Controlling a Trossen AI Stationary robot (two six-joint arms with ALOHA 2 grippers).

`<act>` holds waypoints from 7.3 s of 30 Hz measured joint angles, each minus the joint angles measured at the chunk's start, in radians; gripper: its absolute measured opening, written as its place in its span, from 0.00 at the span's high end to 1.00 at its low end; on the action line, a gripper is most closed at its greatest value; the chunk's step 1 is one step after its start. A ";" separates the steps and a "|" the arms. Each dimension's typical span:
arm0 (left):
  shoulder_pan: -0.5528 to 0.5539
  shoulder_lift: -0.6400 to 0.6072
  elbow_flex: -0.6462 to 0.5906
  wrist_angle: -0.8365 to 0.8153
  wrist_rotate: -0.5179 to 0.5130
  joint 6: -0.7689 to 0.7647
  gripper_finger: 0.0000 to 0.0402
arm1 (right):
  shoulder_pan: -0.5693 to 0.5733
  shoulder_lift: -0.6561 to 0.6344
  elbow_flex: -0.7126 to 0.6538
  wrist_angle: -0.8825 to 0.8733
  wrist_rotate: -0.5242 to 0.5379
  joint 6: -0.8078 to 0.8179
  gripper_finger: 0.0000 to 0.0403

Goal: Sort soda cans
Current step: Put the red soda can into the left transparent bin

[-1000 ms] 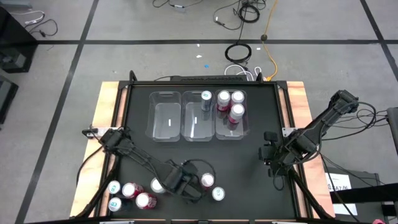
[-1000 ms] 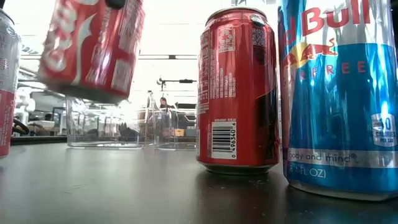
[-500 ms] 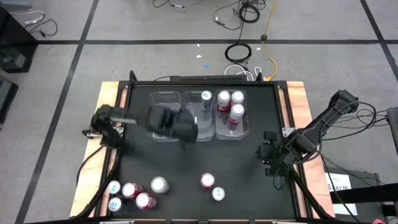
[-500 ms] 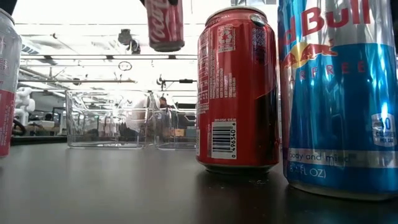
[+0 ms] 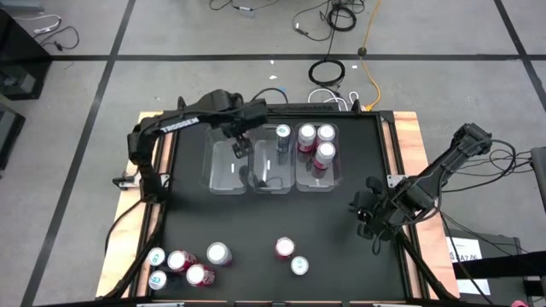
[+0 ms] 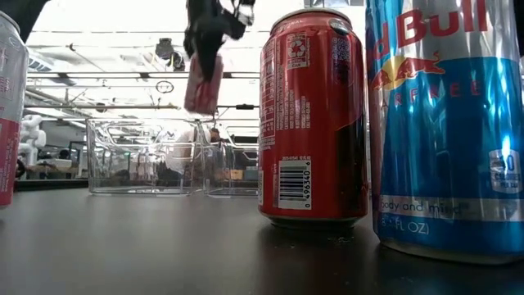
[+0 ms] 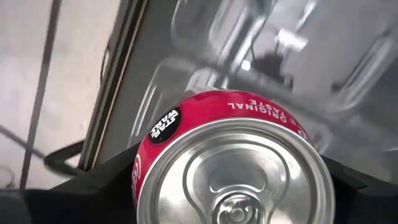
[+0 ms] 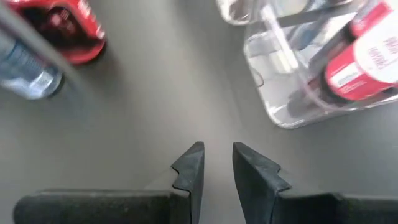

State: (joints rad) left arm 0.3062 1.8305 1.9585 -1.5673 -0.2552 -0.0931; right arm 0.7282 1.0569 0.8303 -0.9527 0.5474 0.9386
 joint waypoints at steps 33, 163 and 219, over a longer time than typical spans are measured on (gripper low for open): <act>0.349 -0.253 -0.800 0.623 0.240 0.207 0.19 | -0.002 0.000 0.000 -0.002 0.057 0.229 0.81; -0.646 0.202 0.063 0.389 0.206 0.041 0.03 | -0.002 0.000 0.000 0.143 0.001 0.315 0.81; -0.713 0.402 0.062 0.599 0.194 0.074 0.19 | -0.002 0.000 0.000 0.141 -0.003 0.288 0.81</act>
State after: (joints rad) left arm -0.4072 2.2322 2.0205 -0.9678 -0.0612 -0.0193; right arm 0.7265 1.0565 0.8303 -0.8120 0.5442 1.2264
